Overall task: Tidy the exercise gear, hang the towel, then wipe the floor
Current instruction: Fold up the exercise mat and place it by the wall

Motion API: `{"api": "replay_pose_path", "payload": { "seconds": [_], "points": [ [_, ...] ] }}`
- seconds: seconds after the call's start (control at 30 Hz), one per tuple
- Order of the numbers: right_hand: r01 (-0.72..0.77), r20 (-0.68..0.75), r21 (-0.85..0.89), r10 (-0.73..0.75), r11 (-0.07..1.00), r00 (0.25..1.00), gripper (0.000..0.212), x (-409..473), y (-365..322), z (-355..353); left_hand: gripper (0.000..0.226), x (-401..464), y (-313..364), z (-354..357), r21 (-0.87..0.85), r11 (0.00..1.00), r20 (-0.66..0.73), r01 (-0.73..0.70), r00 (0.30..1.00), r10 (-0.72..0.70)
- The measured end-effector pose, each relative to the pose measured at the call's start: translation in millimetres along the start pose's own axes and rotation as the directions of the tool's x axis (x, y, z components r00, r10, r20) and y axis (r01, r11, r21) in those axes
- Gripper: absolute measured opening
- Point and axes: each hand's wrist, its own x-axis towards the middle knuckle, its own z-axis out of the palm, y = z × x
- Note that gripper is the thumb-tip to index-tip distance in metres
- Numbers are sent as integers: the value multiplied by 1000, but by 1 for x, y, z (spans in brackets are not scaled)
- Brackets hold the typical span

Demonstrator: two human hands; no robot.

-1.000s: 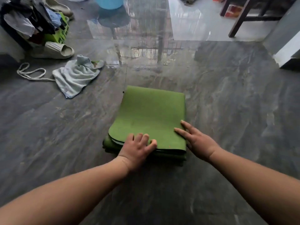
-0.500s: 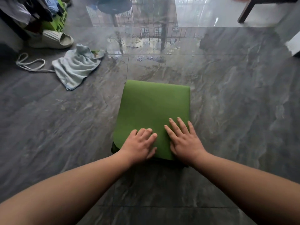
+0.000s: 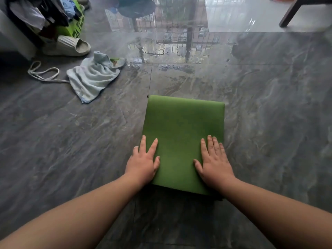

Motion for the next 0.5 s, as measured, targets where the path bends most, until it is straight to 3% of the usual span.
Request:
{"api": "replay_pose_path", "payload": {
  "seconds": [0.3,0.4,0.5],
  "points": [
    [32,39,15,-32,999,999,83,4,6,14,61,3,6,-6,234,972,16,25,999,-30],
    [36,23,41,-37,999,999,82,7,7,9,59,31,15,-30,179,981,-73,-78,993,92],
    [15,-10,53,-14,998,1000,77,11,7,-1,74,65,26,-50,143,959,-70,-244,964,256]
  ]
}}
